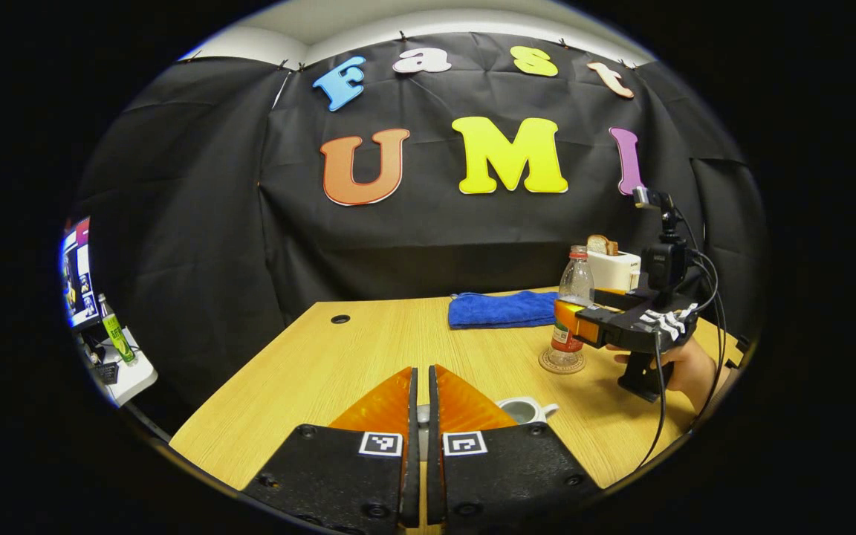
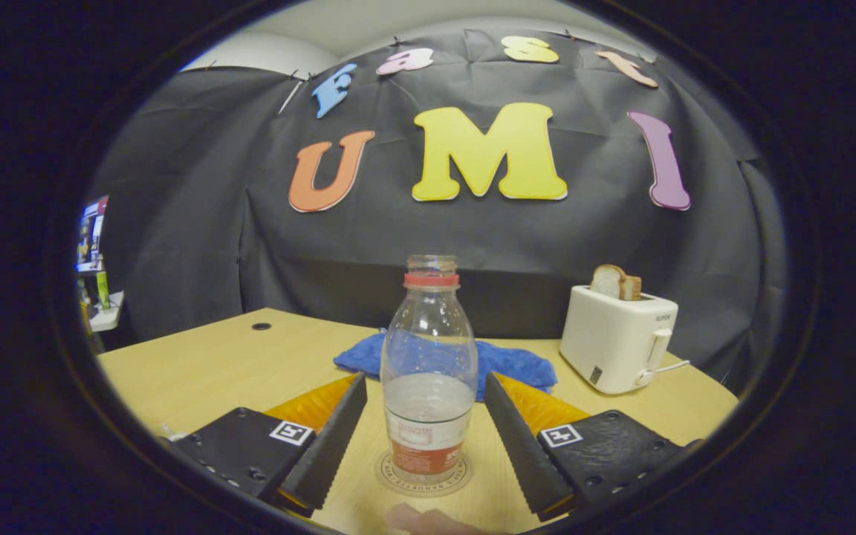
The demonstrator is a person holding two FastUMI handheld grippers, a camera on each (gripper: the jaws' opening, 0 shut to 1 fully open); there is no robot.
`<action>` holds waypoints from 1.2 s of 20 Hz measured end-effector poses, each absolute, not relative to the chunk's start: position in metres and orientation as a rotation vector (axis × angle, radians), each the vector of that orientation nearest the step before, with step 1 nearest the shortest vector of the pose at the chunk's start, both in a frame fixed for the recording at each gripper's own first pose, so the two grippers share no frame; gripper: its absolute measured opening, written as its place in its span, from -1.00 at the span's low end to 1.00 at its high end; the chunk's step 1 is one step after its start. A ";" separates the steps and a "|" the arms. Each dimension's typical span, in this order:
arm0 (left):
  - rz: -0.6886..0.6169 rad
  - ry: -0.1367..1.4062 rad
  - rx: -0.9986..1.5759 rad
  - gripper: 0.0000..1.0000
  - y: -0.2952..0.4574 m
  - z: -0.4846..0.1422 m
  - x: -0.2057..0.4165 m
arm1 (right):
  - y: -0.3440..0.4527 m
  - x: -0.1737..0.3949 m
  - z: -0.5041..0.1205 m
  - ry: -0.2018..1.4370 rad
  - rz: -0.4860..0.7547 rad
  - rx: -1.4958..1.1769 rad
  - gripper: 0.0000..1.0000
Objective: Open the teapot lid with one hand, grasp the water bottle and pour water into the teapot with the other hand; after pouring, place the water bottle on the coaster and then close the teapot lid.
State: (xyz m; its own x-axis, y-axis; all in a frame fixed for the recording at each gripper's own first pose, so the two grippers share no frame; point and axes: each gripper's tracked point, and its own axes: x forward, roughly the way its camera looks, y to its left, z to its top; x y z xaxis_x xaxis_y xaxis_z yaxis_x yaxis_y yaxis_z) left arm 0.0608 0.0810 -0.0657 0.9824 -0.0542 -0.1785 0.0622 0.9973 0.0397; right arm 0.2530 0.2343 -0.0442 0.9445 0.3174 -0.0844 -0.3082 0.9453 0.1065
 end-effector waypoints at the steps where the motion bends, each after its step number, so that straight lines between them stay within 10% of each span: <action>1: -0.064 0.169 0.049 -0.88 0.078 -0.064 0.061 | 0.228 0.249 -0.042 0.096 0.306 0.085 0.94; 24: -0.202 0.192 -0.134 -0.84 -0.018 -0.140 0.134 | 0.102 0.083 -0.041 -0.125 0.144 -0.079 0.90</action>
State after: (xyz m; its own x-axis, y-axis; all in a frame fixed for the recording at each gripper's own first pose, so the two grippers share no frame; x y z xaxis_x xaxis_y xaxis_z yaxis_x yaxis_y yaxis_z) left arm 0.1339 -0.0185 -0.1404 0.9614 -0.2119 -0.1757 0.1862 0.9707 -0.1516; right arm 0.0826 0.1024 -0.0411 0.9819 0.1480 0.1184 -0.1381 0.9865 -0.0878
